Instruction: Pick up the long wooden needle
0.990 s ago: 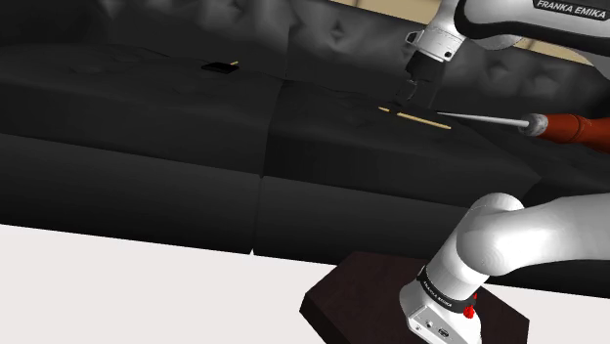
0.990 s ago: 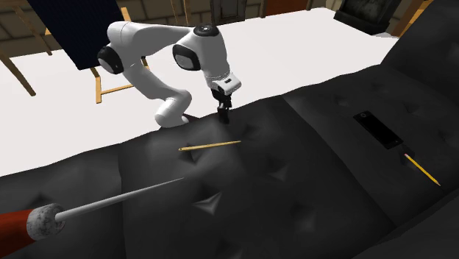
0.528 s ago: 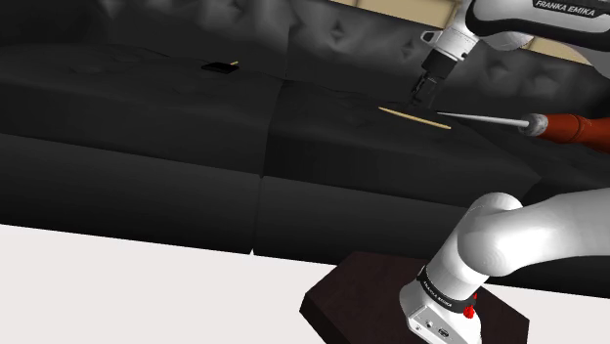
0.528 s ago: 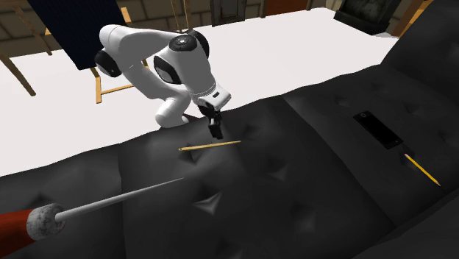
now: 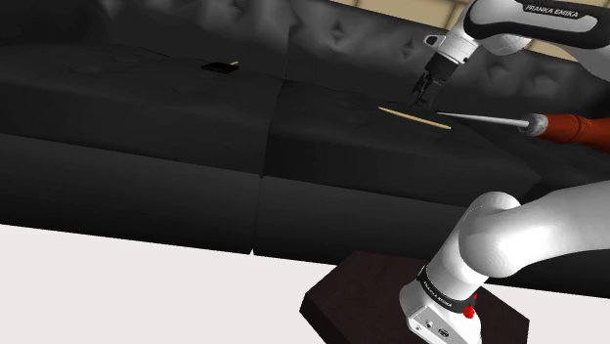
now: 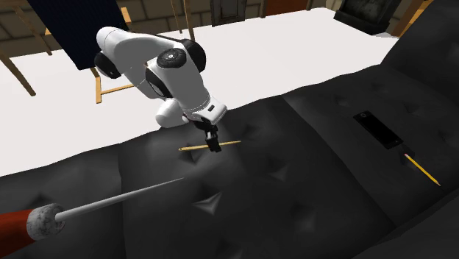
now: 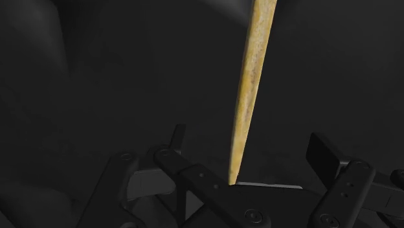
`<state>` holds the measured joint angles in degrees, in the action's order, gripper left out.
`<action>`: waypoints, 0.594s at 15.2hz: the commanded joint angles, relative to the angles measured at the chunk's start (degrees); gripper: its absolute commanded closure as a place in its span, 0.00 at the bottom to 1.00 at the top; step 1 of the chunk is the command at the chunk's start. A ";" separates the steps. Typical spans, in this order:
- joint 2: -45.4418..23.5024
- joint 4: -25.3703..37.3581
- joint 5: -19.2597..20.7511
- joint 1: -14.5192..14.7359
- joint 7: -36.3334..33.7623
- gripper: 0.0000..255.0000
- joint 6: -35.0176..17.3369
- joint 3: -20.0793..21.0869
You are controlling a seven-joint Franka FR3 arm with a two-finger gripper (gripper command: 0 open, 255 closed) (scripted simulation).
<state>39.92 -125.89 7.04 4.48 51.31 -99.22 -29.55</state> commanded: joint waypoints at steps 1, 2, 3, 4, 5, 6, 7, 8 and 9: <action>0.29 -1.65 0.26 -0.18 0.25 0.00 -1.39 -0.32; 0.44 -2.50 0.39 -0.28 0.31 0.00 -2.10 -0.45; 0.65 -3.83 0.59 -0.43 0.41 0.00 -3.22 -0.67; 0.66 -3.84 0.60 -0.43 0.41 0.00 -3.21 -0.66; 0.66 -3.83 0.60 -0.43 0.41 0.00 -3.22 -0.67; 0.78 -4.01 0.61 -0.47 0.35 1.00 -3.27 -0.60; 0.80 -4.02 0.62 -0.48 0.34 1.00 -3.26 -0.59; 0.84 -4.01 0.63 -0.50 0.36 1.00 -3.20 -0.60; 0.95 -4.08 0.65 -0.55 0.32 1.00 -3.16 -0.54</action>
<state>41.23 -129.53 7.36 3.99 51.65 -102.41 -29.86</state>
